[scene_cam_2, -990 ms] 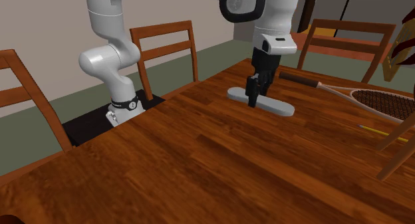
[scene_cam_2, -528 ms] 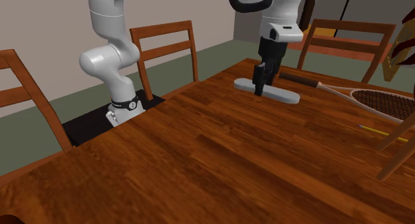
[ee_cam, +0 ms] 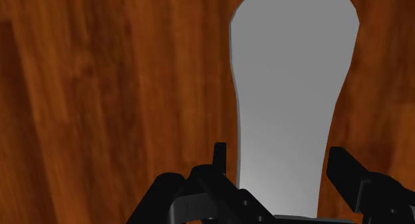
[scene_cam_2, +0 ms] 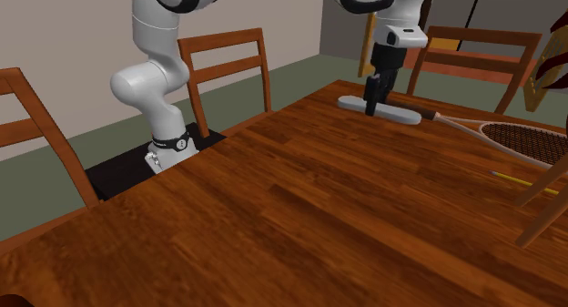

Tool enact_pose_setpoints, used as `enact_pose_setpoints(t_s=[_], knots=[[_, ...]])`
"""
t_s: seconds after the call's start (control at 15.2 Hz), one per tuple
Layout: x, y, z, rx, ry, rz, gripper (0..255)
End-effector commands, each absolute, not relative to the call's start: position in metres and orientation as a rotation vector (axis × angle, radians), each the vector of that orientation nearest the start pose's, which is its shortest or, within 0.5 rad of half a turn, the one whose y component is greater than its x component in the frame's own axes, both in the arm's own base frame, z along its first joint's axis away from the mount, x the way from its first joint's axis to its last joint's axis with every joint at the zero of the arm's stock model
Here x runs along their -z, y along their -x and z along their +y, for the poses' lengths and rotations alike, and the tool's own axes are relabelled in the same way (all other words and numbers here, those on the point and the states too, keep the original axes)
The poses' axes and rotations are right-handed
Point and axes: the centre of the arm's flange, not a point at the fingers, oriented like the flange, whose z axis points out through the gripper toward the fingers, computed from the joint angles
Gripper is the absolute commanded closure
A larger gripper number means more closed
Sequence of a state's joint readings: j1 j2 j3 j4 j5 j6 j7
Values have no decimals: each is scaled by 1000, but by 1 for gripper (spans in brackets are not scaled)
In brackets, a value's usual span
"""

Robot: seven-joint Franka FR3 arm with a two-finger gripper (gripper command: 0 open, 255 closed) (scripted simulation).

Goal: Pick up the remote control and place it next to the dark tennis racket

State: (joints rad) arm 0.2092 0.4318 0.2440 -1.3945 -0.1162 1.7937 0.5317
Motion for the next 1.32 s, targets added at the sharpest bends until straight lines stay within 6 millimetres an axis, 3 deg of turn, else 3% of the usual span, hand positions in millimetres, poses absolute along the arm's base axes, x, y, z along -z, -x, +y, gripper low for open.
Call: enact_pose_setpoints(t_s=[0.0, 0.4, 1.25], knots=[[-467, -628, 292, -18, 3159, 116, 255], [-468, -628, 372, -18, 3159, 116, 255], [-405, -628, 375, -18, 3159, 116, 255]])
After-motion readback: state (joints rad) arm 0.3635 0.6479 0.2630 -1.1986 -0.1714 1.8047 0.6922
